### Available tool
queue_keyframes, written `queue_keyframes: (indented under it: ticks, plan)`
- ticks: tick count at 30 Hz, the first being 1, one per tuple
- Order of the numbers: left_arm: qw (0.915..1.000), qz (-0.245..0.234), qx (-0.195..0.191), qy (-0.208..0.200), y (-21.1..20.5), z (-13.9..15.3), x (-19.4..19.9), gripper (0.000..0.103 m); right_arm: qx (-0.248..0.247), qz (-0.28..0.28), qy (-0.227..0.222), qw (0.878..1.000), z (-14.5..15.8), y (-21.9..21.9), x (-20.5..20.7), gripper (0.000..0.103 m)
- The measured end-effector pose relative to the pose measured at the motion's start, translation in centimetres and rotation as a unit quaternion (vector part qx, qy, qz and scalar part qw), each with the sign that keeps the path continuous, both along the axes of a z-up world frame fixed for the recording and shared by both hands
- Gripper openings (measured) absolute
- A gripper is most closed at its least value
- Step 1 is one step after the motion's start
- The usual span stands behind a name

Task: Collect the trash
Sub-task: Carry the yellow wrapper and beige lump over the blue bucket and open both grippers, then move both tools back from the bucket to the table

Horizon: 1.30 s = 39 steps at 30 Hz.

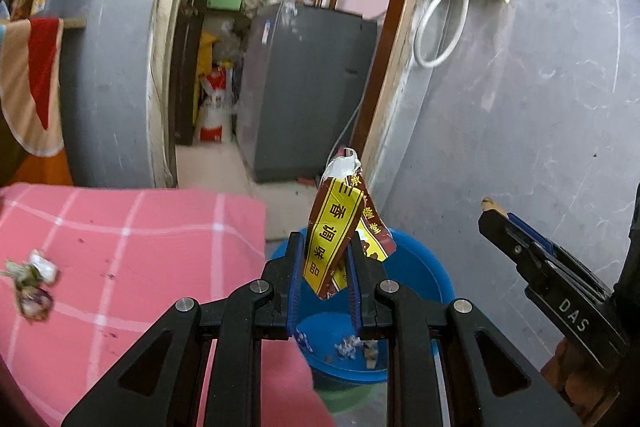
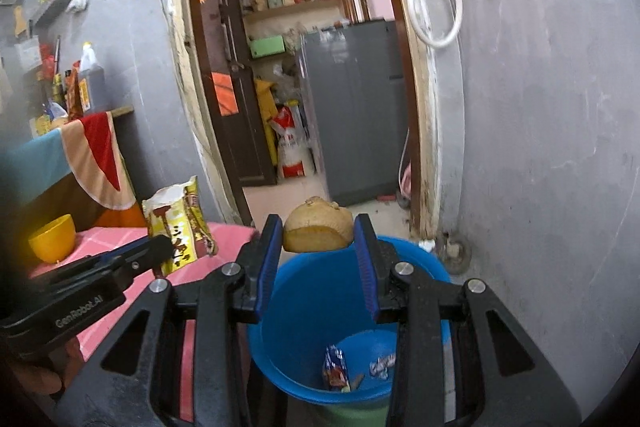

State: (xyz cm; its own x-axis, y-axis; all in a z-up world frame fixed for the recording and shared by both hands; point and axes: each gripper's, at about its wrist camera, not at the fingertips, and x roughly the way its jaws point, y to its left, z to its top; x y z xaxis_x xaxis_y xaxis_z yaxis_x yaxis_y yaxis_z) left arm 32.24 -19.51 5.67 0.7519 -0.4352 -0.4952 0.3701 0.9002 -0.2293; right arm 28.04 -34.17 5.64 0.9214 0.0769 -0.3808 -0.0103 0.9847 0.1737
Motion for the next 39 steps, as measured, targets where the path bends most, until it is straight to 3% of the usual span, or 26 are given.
queue_keyframes:
  ticks: [10,15,20,29,31,35,39]
  plan:
    - [0.9946,-0.005,0.000,0.104,-1.8,-3.0,3.4,0.018,0.056,0.005,0.073,0.996,-2.6,-2.3,2.5,0.049]
    - [0.9932,-0.004,0.002,0.117,-1.8,-3.5,3.8,0.037,0.074,-0.001,0.088,0.993,-3.4,-3.0,3.2,0.049]
    - [0.9927,0.008,-0.010,0.119,-0.6,-3.5,3.6,0.043,0.078,-0.005,0.091,0.993,-3.5,-3.2,3.2,0.054]
    - [0.9952,0.054,-0.036,0.074,3.1,-1.1,2.2,0.067,0.063,-0.009,0.053,0.997,-2.1,-2.3,2.4,0.076]
    - [0.9957,0.063,-0.034,0.058,3.9,-0.6,1.7,0.081,0.062,-0.011,0.039,0.997,-1.6,-2.0,2.1,0.089]
    - [0.9956,0.091,-0.024,0.009,5.9,0.8,0.3,0.097,0.057,-0.012,0.004,0.998,-0.6,-1.0,1.1,0.100]
    - [0.9937,0.107,-0.009,-0.033,7.3,1.7,-1.2,0.098,0.044,-0.006,-0.033,0.998,0.4,0.4,0.0,0.103]
